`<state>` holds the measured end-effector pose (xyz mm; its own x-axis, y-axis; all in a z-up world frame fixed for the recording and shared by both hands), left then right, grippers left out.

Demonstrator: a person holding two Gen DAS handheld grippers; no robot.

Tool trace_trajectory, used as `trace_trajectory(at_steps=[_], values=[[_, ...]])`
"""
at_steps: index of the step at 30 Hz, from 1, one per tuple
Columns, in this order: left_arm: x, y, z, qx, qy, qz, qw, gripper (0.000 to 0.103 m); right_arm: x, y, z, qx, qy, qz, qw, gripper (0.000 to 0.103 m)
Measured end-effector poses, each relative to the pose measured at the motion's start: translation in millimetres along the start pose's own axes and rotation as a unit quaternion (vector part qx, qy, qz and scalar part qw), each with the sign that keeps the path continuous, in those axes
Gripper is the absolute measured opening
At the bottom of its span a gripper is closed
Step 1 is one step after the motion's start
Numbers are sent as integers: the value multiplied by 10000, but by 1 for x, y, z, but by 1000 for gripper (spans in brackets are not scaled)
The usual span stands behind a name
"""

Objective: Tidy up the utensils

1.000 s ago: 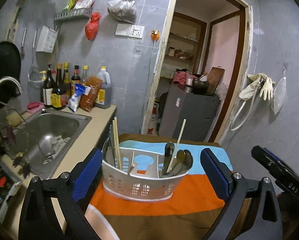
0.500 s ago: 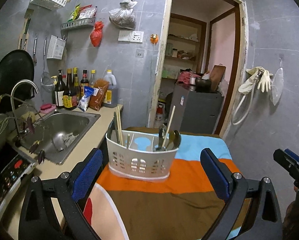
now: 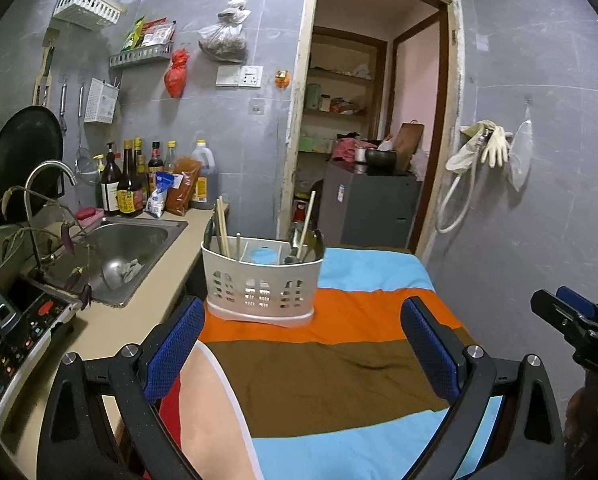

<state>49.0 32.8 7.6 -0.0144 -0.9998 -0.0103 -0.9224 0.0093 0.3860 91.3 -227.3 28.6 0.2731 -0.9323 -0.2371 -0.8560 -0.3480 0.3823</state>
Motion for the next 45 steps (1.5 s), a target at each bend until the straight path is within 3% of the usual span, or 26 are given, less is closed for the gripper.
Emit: trace_trajectory(at_steps=[8,45], values=[[9,19,4,146,51,100,9998,96,-5,23,7,199,33,29,9998,103],[18,24,3,177,-1,81,9998,96,2,28,3,202,-64,23,9998,103]])
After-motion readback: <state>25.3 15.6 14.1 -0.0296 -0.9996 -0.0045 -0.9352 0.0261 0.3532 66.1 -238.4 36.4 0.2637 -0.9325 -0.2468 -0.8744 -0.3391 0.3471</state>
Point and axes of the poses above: each gripper's, at about its wrist camera, not at the fingertips, and y roughly against the way its jaws point, x to its right, z to its underside, the point moved 1 cm from there along -y, roughly the way its jaws point, and after that the axes turned 8 degrees about -y, right-handed, at the moved point
